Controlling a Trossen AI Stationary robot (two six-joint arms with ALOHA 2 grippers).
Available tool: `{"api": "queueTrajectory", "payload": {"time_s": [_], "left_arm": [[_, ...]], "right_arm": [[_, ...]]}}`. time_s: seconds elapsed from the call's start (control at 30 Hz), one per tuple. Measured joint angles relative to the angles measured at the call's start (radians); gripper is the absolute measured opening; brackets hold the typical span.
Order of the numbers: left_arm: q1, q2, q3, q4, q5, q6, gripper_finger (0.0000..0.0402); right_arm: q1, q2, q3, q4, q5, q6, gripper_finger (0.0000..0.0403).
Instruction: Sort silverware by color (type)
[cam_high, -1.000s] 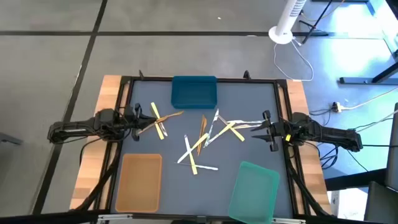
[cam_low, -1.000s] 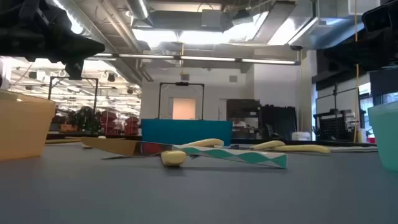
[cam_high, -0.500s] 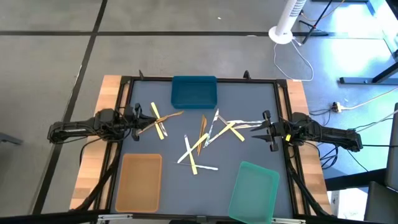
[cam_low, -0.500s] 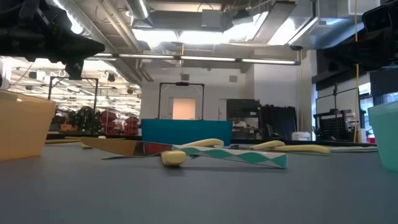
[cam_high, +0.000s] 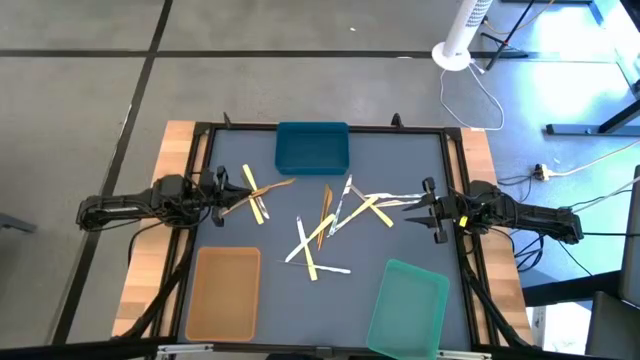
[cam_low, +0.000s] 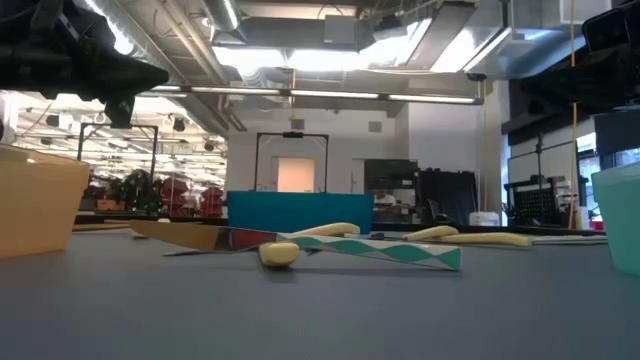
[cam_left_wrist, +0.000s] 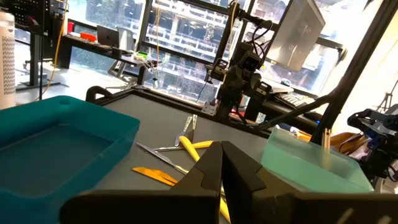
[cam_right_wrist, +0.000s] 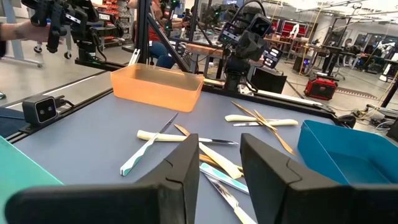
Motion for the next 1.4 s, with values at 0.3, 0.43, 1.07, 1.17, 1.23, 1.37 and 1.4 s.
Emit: {"api": "queueTrajectory", "payload": {"time_s": [0.3,0.43,1.07,1.17,1.23,1.37,1.4], "left_arm": [[0.000,0.000,0.000,0.000,0.000,0.000,0.0000],[0.000,0.000,0.000,0.000,0.000,0.000,0.0000],[0.000,0.000,0.000,0.000,0.000,0.000,0.0000],[0.000,0.000,0.000,0.000,0.000,0.000,0.0000],[0.000,0.000,0.000,0.000,0.000,0.000,0.0000],[0.000,0.000,0.000,0.000,0.000,0.000,0.0000],[0.000,0.000,0.000,0.000,0.000,0.000,0.0000]], "right_arm": [[0.000,0.000,0.000,0.001,0.005,0.000,0.0111],[0.000,0.000,0.000,0.001,0.003,0.000,0.0111],[0.000,0.000,0.000,0.001,-0.011,0.012,0.0111],[0.000,0.000,0.000,0.001,-0.011,0.069,0.0111],[0.000,0.000,0.000,0.001,0.008,0.127,0.0111],[0.000,0.000,0.000,0.002,0.034,0.247,0.0111],[0.000,0.000,0.000,0.002,0.034,0.267,0.0111]]}}
